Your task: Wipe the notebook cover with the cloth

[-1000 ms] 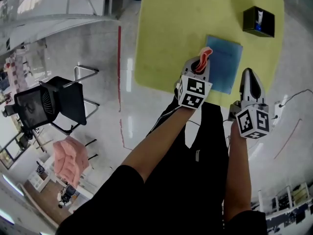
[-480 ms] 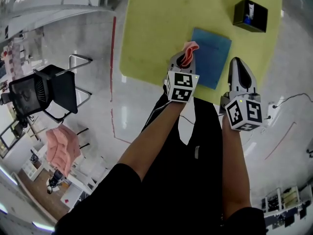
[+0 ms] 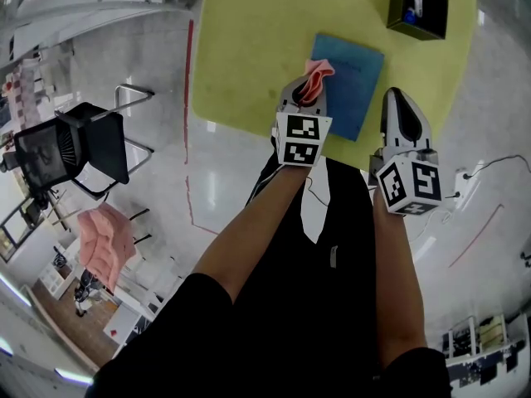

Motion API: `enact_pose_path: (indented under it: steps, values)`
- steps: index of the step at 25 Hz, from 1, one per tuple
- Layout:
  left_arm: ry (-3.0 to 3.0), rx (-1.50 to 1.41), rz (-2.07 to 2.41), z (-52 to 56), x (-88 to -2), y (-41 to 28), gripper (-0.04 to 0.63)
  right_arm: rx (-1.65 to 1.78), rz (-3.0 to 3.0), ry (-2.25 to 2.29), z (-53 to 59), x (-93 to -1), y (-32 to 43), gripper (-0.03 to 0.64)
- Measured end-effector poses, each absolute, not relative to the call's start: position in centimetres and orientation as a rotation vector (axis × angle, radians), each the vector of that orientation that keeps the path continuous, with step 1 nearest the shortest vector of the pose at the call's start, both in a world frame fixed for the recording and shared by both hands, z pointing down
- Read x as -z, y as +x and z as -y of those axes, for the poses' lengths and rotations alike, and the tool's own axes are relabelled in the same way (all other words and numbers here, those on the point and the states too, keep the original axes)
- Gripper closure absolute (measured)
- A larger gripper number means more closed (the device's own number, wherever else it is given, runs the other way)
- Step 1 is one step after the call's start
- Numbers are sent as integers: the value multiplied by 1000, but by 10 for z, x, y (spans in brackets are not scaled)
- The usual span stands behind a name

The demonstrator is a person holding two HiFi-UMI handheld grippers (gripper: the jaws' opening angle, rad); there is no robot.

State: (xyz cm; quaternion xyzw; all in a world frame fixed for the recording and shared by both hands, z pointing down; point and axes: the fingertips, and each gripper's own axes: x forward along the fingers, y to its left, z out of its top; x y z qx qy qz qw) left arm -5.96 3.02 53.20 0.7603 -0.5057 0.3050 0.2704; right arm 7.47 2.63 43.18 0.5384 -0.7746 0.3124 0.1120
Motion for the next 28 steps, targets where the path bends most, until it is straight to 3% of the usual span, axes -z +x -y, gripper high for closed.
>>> enact_pose_path:
  steps: [28]
  values:
    - [2021,-892,1396,-36,-534,-38,574,-924,2258,1601,-16,-439,132,586]
